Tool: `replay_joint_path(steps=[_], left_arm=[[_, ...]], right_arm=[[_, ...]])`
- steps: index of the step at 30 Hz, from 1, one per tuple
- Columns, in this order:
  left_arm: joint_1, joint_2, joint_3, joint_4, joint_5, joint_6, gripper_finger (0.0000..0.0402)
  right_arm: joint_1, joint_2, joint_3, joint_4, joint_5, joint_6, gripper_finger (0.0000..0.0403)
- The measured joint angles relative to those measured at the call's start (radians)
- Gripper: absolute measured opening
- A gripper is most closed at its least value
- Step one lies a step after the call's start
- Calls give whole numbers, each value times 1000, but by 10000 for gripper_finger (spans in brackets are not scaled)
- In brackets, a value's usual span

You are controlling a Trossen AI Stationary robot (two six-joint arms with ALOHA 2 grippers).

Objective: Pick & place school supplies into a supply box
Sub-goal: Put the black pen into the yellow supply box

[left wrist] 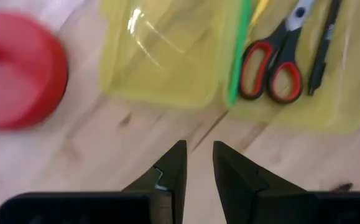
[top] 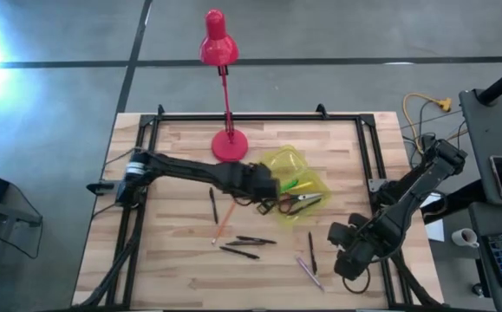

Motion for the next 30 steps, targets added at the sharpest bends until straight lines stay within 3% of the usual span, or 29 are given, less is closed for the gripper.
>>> replay_joint_path(steps=[9, 12, 16, 23, 30], left_arm=[[-56, -420, -592, 235, 2, -410, 62], [-72, -545, -787, 340, -1, -569, 62], [-104, -637, -1009, 567, -1, -668, 62], [-149, -672, -1173, 615, -2, -875, 62], [-154, -680, -1172, 613, -5, -834, 62]], right_arm=[[-6, 0, -11, 28, 52, 58, 169], [-6, 0, -12, 30, 167, 62, 169], [-8, 0, -8, 54, 307, 115, 169], [-9, 4, 3, 101, 348, 287, 169], [-51, 63, -77, 213, 107, 612, 169]])
